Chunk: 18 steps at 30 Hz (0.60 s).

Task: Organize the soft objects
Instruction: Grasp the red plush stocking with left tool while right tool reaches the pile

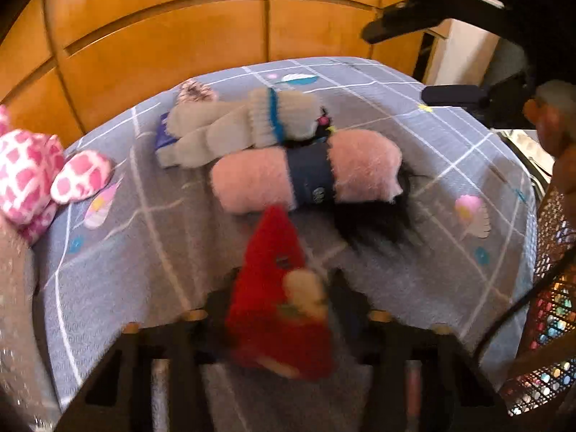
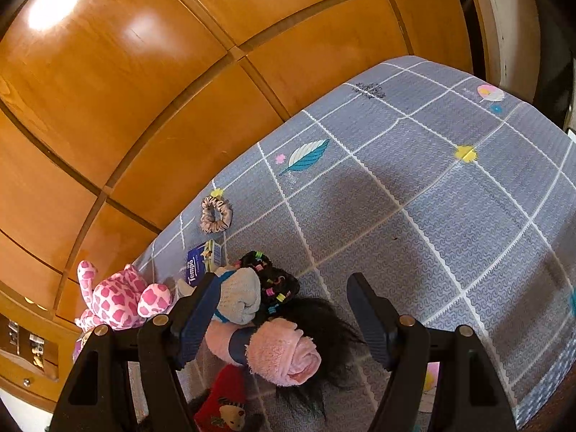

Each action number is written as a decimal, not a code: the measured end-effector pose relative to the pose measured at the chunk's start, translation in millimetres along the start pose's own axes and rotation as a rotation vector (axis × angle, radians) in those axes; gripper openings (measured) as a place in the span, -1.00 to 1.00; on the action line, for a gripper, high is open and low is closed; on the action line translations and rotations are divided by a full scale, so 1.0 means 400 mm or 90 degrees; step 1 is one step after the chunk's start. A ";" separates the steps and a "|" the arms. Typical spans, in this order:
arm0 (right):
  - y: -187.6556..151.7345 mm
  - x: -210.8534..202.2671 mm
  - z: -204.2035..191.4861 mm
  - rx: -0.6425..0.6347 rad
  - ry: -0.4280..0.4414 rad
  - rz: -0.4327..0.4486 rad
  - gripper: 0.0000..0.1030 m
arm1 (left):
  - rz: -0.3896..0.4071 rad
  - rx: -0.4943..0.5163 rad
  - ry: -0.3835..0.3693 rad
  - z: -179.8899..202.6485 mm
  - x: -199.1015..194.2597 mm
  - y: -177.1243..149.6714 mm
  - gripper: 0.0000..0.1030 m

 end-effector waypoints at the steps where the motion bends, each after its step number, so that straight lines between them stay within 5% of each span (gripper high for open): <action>1: 0.000 0.001 0.000 0.000 0.001 -0.001 0.43 | 0.003 -0.014 -0.002 -0.008 -0.011 -0.002 -0.41; 4: -0.002 0.002 -0.003 -0.006 0.001 -0.002 0.43 | 0.040 -0.056 -0.011 -0.039 -0.069 -0.007 -0.42; 10: -0.005 0.008 -0.011 -0.019 -0.008 -0.012 0.43 | 0.065 -0.081 0.064 -0.099 -0.165 -0.064 -0.42; 15: -0.011 0.018 -0.018 -0.032 -0.016 -0.026 0.43 | 0.026 -0.128 0.135 -0.174 -0.148 -0.140 -0.40; 18: -0.017 0.021 -0.025 -0.043 -0.018 -0.031 0.43 | 0.066 -0.125 0.141 -0.178 -0.158 -0.166 -0.39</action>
Point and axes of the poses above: each gripper's, at about its wrist camera, not at the fingertips, and x roughly the way its jaws point, z to its right, y to its top, the point moved 1 cm from there along x, roughly the way its jaws point, and after that the axes turned 7 degrees about z, right-handed, at the moved point
